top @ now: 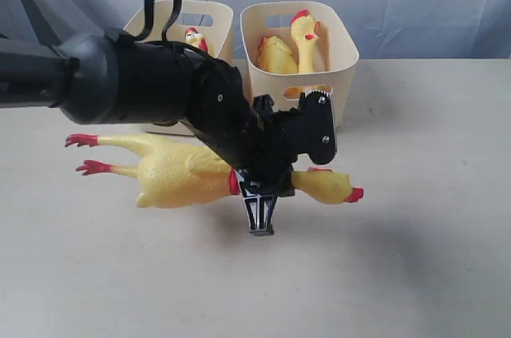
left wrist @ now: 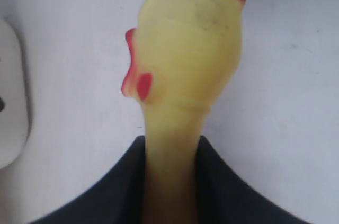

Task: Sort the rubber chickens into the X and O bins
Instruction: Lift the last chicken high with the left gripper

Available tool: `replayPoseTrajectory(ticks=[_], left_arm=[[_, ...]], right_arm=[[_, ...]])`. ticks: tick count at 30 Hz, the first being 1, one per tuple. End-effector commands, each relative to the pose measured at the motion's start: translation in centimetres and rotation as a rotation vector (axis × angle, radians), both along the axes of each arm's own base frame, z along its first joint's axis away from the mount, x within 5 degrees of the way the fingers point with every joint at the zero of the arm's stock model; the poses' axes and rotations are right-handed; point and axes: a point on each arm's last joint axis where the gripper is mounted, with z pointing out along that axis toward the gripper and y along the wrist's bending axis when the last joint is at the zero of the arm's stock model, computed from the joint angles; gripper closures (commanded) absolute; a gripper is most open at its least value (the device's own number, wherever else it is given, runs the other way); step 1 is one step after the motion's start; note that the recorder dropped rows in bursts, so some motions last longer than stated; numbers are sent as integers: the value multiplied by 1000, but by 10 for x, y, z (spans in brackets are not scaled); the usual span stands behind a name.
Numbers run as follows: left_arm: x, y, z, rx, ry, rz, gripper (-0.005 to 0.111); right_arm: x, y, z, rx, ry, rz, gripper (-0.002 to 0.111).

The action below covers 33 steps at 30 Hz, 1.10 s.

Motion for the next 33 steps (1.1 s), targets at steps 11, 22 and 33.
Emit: replayPoseTrajectory(ticks=[11, 22, 33], left_arm=[[-23, 31, 101, -136, -167, 144, 107], [-73, 82, 166, -328, -195, 227, 107], [-109, 145, 211, -475, -423, 367, 107]], right_arm=[[-1, 0, 1, -7, -13, 5, 108], [-1, -1, 1, -12, -18, 3, 108], [-1, -1, 1, -13, -16, 2, 108]])
